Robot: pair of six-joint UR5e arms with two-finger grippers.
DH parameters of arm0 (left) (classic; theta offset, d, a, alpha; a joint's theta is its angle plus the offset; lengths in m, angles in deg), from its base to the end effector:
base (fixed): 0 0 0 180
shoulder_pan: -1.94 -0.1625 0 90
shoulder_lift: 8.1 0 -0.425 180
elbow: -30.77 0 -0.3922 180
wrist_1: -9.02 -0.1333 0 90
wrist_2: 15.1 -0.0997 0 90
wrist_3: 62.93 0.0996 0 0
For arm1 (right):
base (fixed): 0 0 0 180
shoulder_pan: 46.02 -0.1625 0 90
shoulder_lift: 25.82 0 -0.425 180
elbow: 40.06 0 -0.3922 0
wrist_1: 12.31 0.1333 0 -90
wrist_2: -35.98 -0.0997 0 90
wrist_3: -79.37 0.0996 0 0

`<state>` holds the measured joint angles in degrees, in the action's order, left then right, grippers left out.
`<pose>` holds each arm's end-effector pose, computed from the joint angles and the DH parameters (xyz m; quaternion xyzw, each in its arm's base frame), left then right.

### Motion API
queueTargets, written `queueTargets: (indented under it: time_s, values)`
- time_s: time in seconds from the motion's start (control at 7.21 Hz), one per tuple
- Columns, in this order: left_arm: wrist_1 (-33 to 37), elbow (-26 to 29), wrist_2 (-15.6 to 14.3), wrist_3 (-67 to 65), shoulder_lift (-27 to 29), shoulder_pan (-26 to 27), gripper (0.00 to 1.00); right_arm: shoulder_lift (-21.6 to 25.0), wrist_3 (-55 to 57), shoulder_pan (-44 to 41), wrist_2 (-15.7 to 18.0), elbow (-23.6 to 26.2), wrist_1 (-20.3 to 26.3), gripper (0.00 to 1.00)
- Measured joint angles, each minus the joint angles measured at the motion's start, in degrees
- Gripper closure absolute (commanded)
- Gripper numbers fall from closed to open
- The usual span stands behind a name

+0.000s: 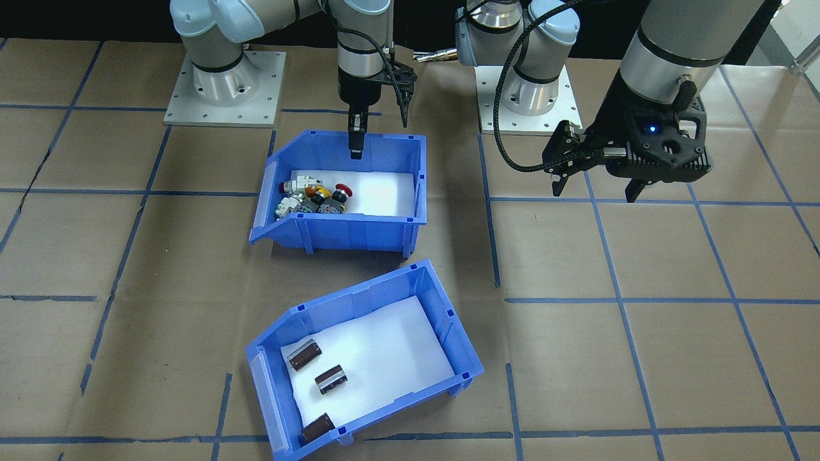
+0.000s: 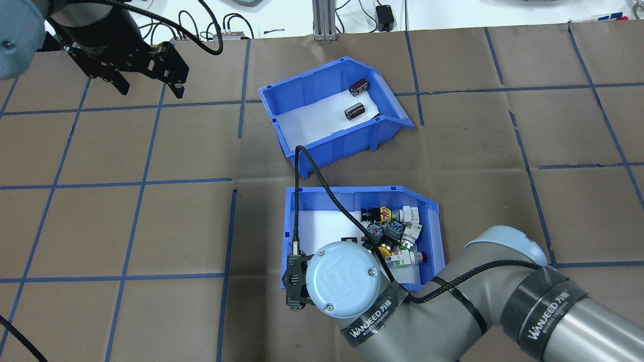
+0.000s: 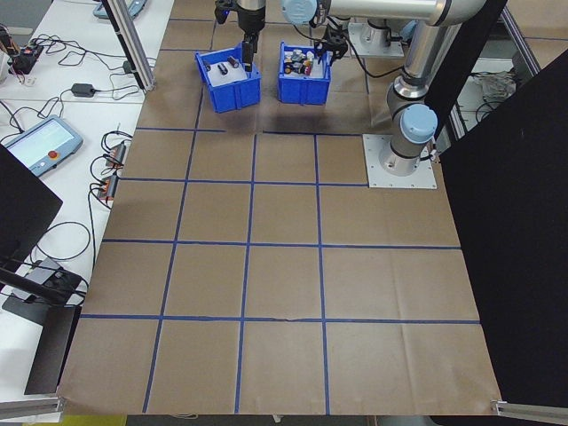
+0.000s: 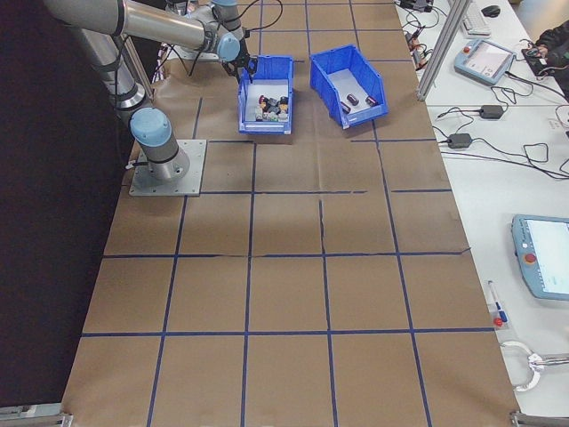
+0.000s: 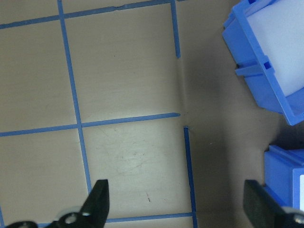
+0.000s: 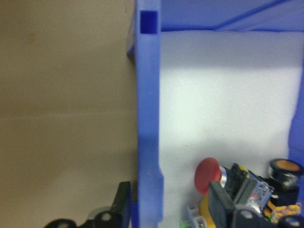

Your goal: Place battery box in front

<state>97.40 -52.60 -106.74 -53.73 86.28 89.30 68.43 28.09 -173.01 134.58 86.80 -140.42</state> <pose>-0.1059 -0.5360 0.5091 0.0567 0.9977 -0.0321 0.0177 0.3398 -0.2543 0.2865 0.6910 -0.7174 0.0382 0.0803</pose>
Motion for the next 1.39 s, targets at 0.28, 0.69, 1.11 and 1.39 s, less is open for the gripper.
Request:
queueTargets:
  time_s: [0.28, 0.69, 1.11, 1.39]
  values:
    - [0.01, -0.03, -0.06, 0.02, 0.03, -0.06, 0.00, 4.78, -0.28, 4.12, 1.23, -0.16, 0.91, 0.00]
    - [-0.04, -0.03, -0.03, 0.03, 0.19, -0.09, 0.00, 12.32, 3.68, 18.02, -2.94, -0.84, 6.11, 0.00]
    - [-0.15, 0.04, -0.03, -0.03, 0.36, -0.09, 0.00, 14.06, 21.66, 30.41, -7.83, -8.19, 19.85, 0.00]
    - [-0.21, 0.05, -0.03, 0.00, 0.40, -0.09, 0.00, 11.97, 32.06, 35.60, -8.41, -15.88, 25.74, 0.00]
